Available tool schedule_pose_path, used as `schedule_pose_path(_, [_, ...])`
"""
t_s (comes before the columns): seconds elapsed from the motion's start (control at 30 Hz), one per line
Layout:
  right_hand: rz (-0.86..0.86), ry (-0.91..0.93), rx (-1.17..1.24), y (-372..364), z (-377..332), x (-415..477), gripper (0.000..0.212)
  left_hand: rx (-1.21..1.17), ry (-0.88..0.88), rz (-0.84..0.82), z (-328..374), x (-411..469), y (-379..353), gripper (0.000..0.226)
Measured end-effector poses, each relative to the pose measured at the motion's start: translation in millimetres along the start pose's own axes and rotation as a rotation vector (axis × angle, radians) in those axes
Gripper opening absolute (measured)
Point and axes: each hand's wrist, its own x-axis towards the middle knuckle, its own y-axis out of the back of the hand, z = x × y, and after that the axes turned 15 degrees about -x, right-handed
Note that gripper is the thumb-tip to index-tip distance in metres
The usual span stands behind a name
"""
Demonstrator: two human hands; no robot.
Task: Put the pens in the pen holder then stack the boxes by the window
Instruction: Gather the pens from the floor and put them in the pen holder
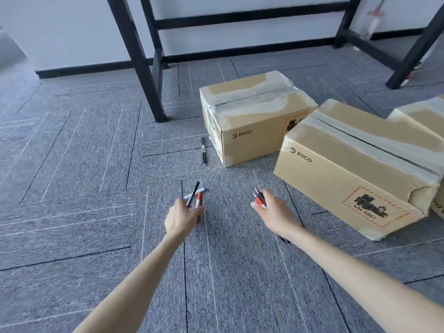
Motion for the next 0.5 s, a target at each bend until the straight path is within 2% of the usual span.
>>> schedule_pose_path(0.17, [-0.01, 0.067, -0.127, -15.6, -7.6, 13.3, 0.023, 0.03, -0.023, -0.003, -8.6, 10.2, -5.3, 0.026])
schedule_pose_path(0.33, [-0.025, 0.127, -0.202, -32.5, -37.2, 38.0, 0.024, -0.275, -0.014, -0.041, -22.8, 13.2, 11.1, 0.029])
schedule_pose_path(0.5, [0.018, 0.201, -0.227, -50.1, -80.4, 72.6, 0.019, -0.457, -0.012, -0.022, -42.1, 10.0, 41.9, 0.028])
